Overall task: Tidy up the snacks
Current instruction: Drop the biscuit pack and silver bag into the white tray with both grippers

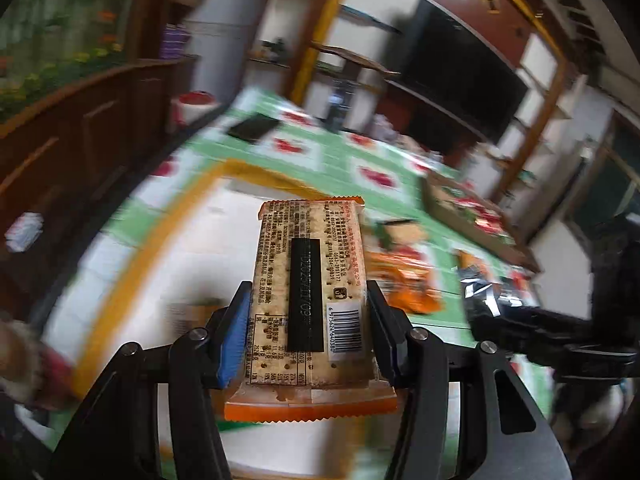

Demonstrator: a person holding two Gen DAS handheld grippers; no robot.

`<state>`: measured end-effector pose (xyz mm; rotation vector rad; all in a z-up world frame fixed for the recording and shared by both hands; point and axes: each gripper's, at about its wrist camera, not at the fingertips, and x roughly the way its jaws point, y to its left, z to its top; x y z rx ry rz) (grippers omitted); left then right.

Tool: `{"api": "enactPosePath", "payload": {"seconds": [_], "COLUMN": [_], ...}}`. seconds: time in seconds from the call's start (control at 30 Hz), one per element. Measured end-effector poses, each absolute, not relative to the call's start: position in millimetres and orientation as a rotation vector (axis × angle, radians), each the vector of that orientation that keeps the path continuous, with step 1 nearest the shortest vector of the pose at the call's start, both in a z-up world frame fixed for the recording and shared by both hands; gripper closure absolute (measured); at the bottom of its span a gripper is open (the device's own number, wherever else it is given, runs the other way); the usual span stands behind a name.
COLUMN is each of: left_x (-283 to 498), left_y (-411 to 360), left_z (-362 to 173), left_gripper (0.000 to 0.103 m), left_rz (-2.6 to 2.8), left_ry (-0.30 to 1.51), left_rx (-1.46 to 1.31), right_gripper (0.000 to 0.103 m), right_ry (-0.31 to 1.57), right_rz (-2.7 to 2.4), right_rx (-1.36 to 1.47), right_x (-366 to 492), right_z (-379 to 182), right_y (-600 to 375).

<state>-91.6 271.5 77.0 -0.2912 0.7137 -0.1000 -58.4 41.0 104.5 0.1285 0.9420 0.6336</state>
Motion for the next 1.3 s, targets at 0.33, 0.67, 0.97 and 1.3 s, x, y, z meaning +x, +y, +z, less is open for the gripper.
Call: {"api": "enactPosePath", "payload": {"seconds": [0.33, 0.67, 0.97, 1.3], "left_x": [-67, -71, -95, -99], "left_y": [322, 341, 334, 264], "left_z": [39, 33, 66, 88], "left_gripper": [0.051, 0.049, 0.03, 0.021], "left_rz": [-0.005, -0.019, -0.127, -0.341], "left_ry": [0.791, 0.775, 0.663, 0.714], "left_rx": [-0.325, -0.444, -0.549, -0.553], "right_gripper": [0.043, 0.041, 0.036, 0.034], "right_ry": [1.052, 1.064, 0.975, 0.918], "right_rz": [0.658, 0.654, 0.662, 0.529], "right_rx": [0.039, 0.046, 0.189, 0.305], "right_x": [-15, 0, -11, -33], "right_z": [63, 40, 66, 73], "right_y": [143, 169, 127, 9]}}
